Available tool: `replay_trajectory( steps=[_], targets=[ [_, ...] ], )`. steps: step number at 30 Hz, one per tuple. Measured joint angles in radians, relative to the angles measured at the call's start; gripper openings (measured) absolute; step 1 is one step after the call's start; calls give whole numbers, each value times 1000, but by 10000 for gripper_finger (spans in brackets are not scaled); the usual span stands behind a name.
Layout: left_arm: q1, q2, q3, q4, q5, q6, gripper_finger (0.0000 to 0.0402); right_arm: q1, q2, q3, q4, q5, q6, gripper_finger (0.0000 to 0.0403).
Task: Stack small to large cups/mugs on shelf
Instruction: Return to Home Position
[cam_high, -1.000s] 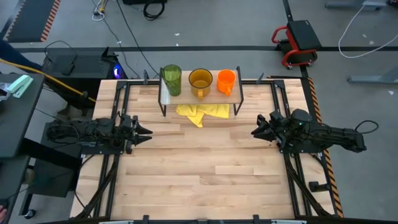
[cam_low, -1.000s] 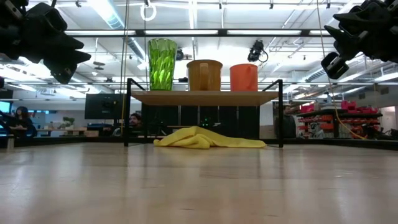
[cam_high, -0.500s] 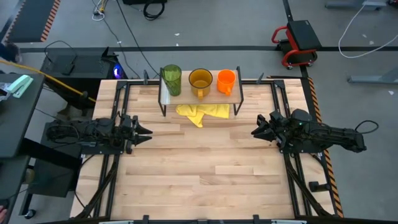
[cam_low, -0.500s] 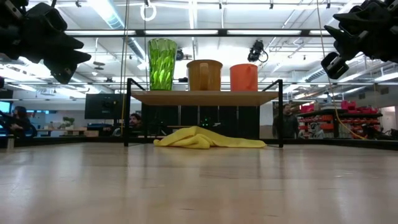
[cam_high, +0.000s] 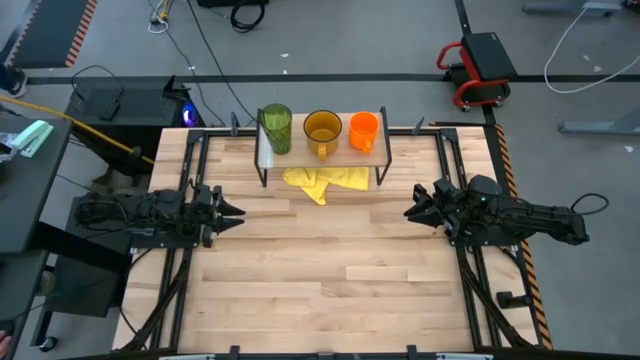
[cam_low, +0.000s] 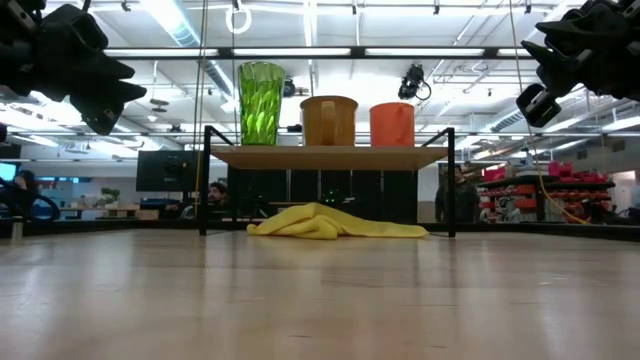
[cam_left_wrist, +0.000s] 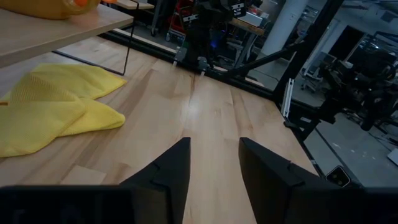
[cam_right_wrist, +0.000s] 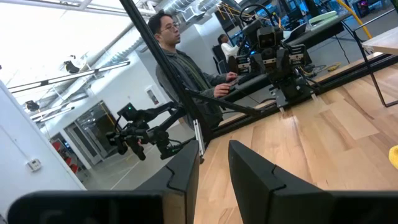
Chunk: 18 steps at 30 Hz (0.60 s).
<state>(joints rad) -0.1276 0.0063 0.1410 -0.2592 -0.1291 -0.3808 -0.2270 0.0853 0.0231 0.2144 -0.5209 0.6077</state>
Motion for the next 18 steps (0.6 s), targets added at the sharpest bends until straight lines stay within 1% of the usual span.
replay_trajectory(
  steps=[11, 18],
  targets=[
    [0, 0, 0, 0, 0, 0, 135, 0, 0, 0, 0, 0, 0, 94],
    [0, 0, 0, 0, 0, 0, 143, 0, 0, 0, 0, 0, 0, 94]
  ],
)
